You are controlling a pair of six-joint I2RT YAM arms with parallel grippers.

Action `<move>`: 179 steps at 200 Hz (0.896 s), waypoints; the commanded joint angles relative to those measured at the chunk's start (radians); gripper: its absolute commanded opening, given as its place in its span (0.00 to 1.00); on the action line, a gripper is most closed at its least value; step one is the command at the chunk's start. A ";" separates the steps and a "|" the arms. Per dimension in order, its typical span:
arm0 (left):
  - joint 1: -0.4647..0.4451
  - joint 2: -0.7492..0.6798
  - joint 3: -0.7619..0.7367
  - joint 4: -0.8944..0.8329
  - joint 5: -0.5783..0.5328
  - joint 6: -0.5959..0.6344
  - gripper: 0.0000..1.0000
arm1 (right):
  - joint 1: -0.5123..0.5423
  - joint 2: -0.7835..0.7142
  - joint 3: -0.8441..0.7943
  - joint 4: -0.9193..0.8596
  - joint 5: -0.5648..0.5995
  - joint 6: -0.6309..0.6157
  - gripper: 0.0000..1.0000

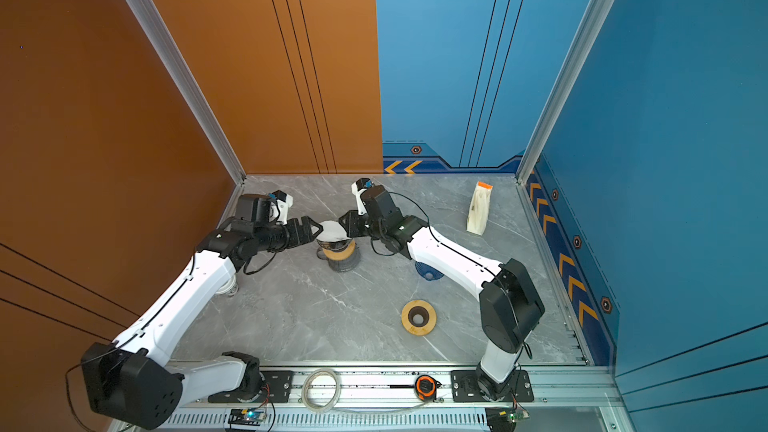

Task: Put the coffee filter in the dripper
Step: 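Grasp the filter's other edge with the left gripper beside the right gripper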

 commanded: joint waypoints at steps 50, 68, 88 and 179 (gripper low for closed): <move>-0.012 0.027 0.035 -0.018 0.031 -0.011 0.77 | -0.001 0.043 0.266 -0.397 0.072 -0.331 0.32; -0.012 0.037 0.037 -0.021 0.028 -0.011 0.73 | -0.001 0.085 0.345 -0.498 0.070 -0.419 0.32; -0.012 0.051 0.042 -0.021 0.027 -0.010 0.69 | 0.000 0.137 0.440 -0.597 0.071 -0.504 0.32; 0.000 0.125 0.099 -0.024 0.023 0.019 0.56 | -0.026 0.262 0.604 -0.740 0.012 -0.632 0.31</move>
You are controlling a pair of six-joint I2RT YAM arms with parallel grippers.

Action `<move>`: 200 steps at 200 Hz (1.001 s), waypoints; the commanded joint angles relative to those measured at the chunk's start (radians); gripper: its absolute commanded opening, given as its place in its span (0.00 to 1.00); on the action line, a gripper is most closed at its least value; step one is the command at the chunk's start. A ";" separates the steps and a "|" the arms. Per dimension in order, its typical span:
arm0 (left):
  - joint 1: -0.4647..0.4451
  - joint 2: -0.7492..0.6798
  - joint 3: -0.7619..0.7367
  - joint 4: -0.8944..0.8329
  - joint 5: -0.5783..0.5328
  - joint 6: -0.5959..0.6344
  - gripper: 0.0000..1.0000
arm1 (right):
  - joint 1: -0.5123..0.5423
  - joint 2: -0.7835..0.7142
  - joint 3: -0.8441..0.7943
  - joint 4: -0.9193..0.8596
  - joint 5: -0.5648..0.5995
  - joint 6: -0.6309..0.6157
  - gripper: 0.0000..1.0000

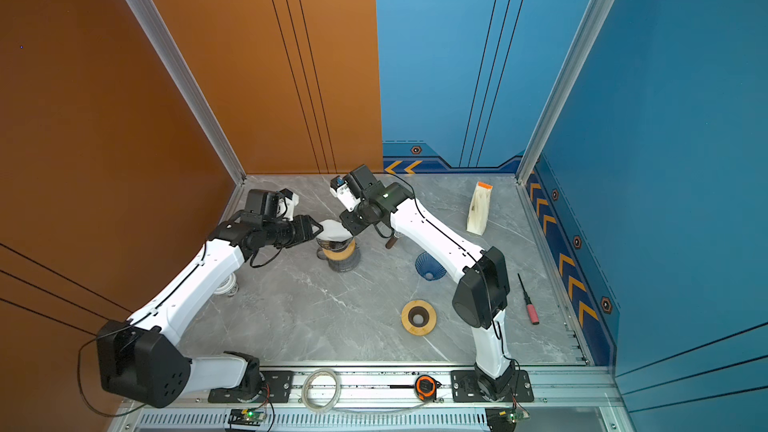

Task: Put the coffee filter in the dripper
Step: 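Grasp the filter's other edge with the left gripper beside the right gripper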

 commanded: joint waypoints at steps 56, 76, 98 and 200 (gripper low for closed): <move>0.006 0.060 0.067 -0.018 0.026 0.033 0.55 | -0.038 0.044 0.070 -0.080 -0.114 0.013 0.28; 0.007 0.057 0.066 -0.020 0.025 0.035 0.56 | -0.038 0.050 0.072 -0.080 -0.143 0.023 0.28; 0.008 0.052 0.066 -0.022 0.025 0.036 0.56 | -0.038 0.055 0.074 -0.080 -0.170 0.023 0.28; 0.012 0.043 0.071 -0.036 0.026 0.039 0.56 | -0.038 0.077 0.107 -0.078 -0.153 0.038 0.11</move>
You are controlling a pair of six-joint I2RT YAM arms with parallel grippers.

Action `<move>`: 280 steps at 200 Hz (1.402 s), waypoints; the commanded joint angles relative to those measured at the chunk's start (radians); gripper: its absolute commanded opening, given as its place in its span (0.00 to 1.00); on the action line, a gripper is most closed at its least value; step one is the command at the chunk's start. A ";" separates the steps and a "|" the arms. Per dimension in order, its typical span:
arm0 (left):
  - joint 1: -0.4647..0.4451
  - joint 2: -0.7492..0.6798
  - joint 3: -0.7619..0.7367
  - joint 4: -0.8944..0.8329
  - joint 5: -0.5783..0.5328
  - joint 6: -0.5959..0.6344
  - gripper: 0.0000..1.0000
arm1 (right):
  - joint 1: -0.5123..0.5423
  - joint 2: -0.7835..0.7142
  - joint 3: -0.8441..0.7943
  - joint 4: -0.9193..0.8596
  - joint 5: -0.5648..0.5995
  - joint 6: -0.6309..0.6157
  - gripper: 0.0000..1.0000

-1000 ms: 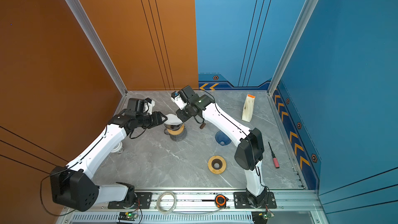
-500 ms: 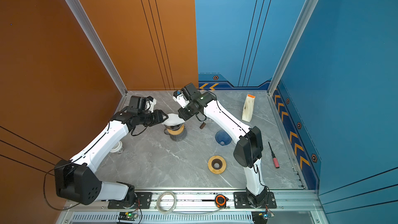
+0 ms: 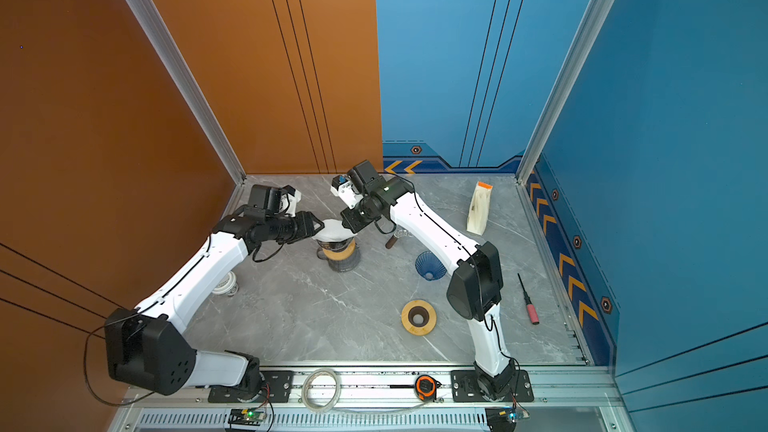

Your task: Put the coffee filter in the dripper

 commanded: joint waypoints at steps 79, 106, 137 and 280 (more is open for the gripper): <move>0.011 -0.033 0.028 -0.045 0.014 0.023 0.59 | -0.001 0.003 0.016 -0.026 0.004 0.021 0.00; 0.014 -0.049 0.027 -0.054 0.005 0.022 0.64 | -0.001 -0.012 0.016 -0.023 0.004 0.036 0.00; 0.018 -0.072 0.027 -0.070 0.000 0.021 0.69 | -0.001 -0.037 -0.010 -0.003 0.013 0.060 0.00; -0.036 -0.148 -0.057 -0.075 0.000 -0.085 0.65 | 0.008 -0.124 -0.111 0.115 0.025 0.168 0.00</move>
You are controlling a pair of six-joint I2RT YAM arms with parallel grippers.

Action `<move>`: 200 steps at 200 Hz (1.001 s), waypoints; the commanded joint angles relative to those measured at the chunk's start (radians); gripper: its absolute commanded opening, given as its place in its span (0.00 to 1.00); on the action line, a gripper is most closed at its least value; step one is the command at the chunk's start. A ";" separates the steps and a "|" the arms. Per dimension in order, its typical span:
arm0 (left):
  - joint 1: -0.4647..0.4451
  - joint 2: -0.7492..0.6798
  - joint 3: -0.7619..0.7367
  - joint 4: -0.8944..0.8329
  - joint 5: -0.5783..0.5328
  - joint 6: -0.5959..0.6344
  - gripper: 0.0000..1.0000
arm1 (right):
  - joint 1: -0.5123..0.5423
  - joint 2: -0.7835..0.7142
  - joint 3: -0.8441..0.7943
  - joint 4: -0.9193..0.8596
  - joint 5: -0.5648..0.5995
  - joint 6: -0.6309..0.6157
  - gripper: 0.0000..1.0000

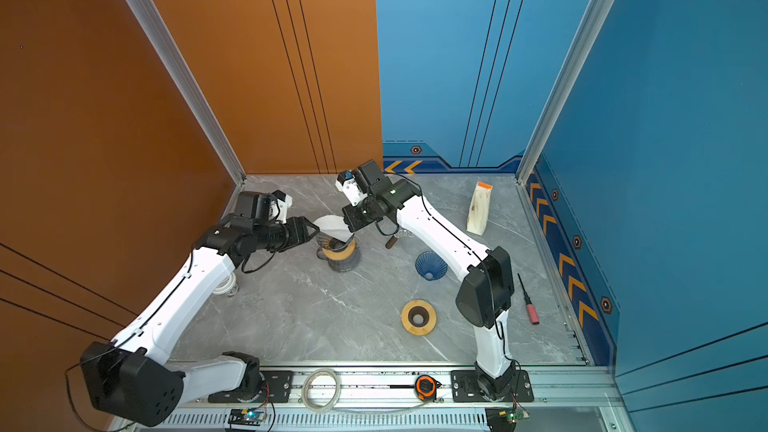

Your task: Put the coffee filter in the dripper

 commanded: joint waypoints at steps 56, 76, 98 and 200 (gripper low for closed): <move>-0.062 0.025 0.000 0.019 -0.016 -0.056 0.65 | 0.020 -0.068 -0.115 0.125 0.066 0.122 0.00; -0.061 0.021 0.007 0.019 -0.028 -0.056 0.65 | 0.025 -0.110 -0.212 0.220 0.085 0.186 0.00; -0.057 0.019 0.013 0.019 -0.031 -0.056 0.64 | 0.034 -0.162 -0.310 0.339 0.113 0.264 0.00; -0.041 0.045 0.031 0.030 -0.028 -0.049 0.63 | 0.093 -0.237 -0.464 0.525 0.288 0.470 0.00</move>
